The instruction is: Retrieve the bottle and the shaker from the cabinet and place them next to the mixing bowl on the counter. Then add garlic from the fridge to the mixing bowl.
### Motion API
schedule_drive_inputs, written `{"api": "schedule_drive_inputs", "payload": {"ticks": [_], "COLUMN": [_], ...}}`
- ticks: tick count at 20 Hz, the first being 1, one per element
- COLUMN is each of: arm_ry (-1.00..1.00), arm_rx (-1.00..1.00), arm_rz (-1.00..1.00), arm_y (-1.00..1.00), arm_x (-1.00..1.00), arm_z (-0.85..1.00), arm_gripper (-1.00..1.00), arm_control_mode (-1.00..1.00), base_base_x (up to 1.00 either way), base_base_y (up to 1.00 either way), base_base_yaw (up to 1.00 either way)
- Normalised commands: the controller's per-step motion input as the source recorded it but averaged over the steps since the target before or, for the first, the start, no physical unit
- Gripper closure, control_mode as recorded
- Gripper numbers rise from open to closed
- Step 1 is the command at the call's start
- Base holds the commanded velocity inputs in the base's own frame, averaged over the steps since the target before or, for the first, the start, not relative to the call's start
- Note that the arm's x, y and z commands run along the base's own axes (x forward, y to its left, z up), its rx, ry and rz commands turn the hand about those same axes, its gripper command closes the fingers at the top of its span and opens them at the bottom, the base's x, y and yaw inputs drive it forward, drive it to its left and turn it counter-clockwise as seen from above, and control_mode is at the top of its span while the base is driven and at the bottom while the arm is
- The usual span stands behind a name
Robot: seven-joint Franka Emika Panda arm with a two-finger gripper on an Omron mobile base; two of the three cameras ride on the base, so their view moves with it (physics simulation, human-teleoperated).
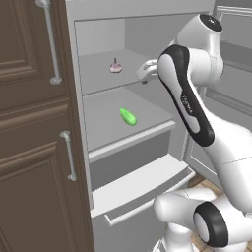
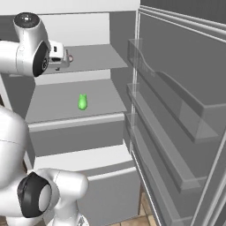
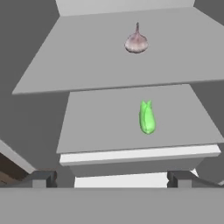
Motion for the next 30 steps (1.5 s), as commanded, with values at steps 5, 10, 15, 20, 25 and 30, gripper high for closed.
{"api": "schedule_drive_inputs", "payload": {"ticks": [5, 10, 15, 20, 25, 30], "arm_ry": [0.0, 0.02, 0.03, 0.01, 0.0, 0.0], "arm_rx": [-0.01, -0.03, -0.03, -0.02, 0.0, 0.0], "arm_rz": [0.0, 0.0, 0.0, 0.0, 0.0, 0.0], "arm_y": [0.03, 0.12, 0.06, 0.04, 0.01, 0.04], "arm_x": [0.57, 0.41, 0.28, 0.27, 0.25, 0.28], "arm_z": [0.02, 0.02, 0.0, -0.03, -0.22, -0.45], "arm_gripper": [-1.0, -1.0, -1.0, -1.0, -1.0, -1.0], "arm_control_mode": [-1.0, -1.0, -1.0, -1.0, -1.0, -1.0], "base_base_x": [0.0, 0.0, 0.0, 0.0, 0.0, 0.0], "base_base_y": [0.0, 0.0, 0.0, 0.0, 0.0, 0.0], "base_base_yaw": [0.0, 0.0, 0.0, 0.0, 0.0, 0.0]}}
